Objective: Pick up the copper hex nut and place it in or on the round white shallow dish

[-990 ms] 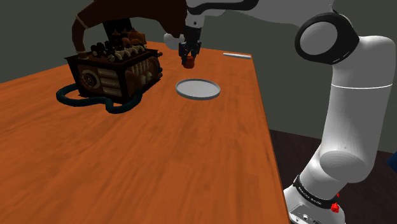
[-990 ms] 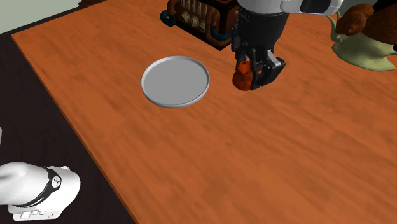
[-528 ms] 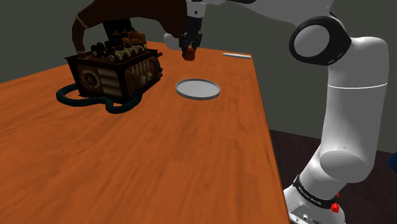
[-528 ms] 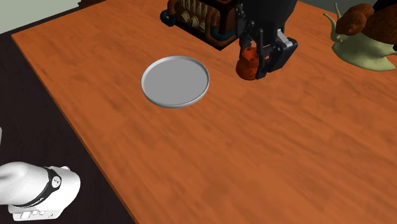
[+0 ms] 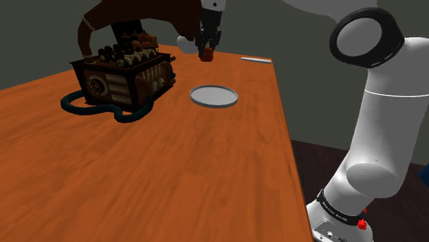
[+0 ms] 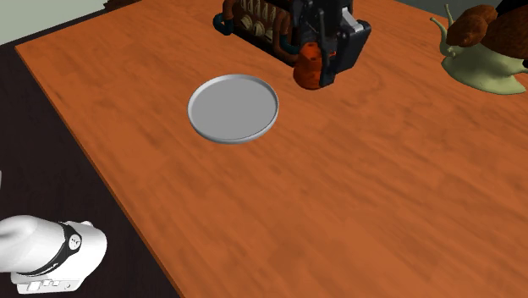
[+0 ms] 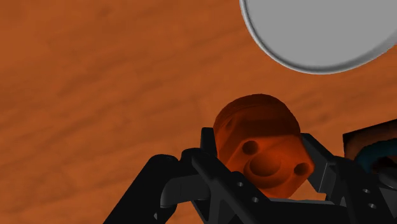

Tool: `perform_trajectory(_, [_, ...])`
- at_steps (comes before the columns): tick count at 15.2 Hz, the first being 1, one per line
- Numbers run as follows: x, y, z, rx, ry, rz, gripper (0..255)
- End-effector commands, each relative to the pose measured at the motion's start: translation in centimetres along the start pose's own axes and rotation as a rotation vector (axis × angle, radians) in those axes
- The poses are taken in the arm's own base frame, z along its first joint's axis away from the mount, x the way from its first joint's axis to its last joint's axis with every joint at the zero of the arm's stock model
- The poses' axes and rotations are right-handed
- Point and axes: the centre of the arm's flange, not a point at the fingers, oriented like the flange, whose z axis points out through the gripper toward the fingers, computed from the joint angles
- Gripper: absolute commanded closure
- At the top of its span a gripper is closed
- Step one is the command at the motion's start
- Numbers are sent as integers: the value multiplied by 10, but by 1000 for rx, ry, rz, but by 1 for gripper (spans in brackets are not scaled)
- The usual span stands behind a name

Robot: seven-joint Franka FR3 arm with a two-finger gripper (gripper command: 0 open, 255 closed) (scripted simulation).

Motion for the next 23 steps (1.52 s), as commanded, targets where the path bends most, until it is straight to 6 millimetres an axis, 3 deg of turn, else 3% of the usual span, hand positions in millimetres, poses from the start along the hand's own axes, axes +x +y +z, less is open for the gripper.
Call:
perform_trajectory(1, [-23,-17,-1,0,0,0,255])
perform_trajectory(10, [-116,-88,-10,0,0,0,255])
perform_trajectory(23, [-123,-87,58,0,0,0,255])
